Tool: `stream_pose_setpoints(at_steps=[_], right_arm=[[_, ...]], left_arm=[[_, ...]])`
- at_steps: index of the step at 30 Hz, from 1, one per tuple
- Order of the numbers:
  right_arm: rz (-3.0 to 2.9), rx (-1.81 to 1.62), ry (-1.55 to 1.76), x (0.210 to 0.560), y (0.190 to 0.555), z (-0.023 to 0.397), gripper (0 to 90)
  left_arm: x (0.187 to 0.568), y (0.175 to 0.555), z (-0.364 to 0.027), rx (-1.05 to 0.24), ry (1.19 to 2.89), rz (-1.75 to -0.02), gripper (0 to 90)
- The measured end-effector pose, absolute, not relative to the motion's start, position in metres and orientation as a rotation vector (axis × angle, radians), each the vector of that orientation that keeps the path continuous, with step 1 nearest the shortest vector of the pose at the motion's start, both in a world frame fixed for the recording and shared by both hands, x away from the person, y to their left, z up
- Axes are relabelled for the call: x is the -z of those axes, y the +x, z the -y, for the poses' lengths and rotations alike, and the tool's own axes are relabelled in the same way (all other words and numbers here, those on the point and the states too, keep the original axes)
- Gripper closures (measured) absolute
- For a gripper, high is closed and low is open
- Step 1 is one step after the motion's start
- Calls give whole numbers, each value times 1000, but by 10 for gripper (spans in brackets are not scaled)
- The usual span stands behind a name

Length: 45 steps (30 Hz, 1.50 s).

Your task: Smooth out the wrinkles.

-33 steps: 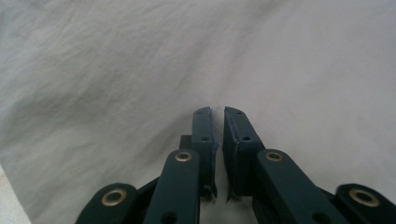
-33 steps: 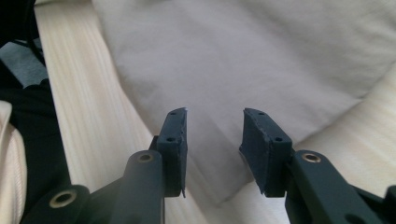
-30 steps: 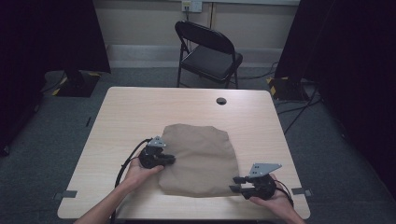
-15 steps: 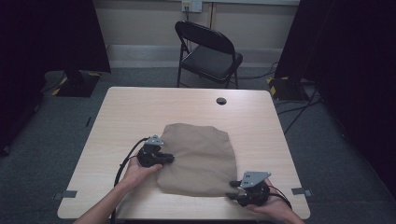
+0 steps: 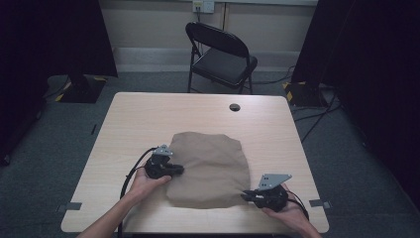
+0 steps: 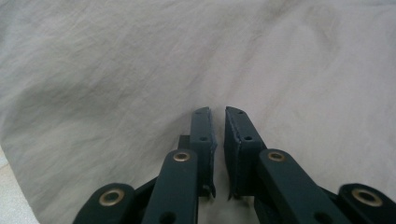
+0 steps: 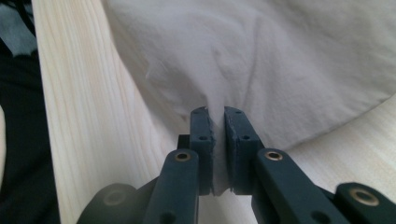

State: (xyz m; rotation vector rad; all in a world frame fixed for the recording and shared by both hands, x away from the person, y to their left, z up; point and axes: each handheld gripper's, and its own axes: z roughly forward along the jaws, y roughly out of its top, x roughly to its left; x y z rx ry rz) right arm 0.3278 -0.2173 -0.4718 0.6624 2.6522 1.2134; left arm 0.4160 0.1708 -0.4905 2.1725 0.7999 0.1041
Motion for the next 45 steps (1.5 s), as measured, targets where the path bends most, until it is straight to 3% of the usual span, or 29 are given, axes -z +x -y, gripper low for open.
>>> stream_pose_setpoints(at_steps=[8, 19, 23, 28, 45], right_arm=[[-2660, -1230, 683, 471, 329, 216, 834], [-2657, -1225, 701, 470, 328, 215, 833], [-2657, -1232, 707, 470, 329, 215, 833], [-2653, -1238, 710, 469, 329, 215, 834], [-2660, -1251, 732, 470, 330, 216, 834]], left_arm=[[468, 395, -184, -70, 2103, -713, 772], [457, 345, -197, -6, 2100, -582, 528], [463, 339, -196, 14, 2135, -565, 415], [470, 338, -186, -3, 2195, -539, 353], [486, 339, -180, -100, 2296, -526, 378]])
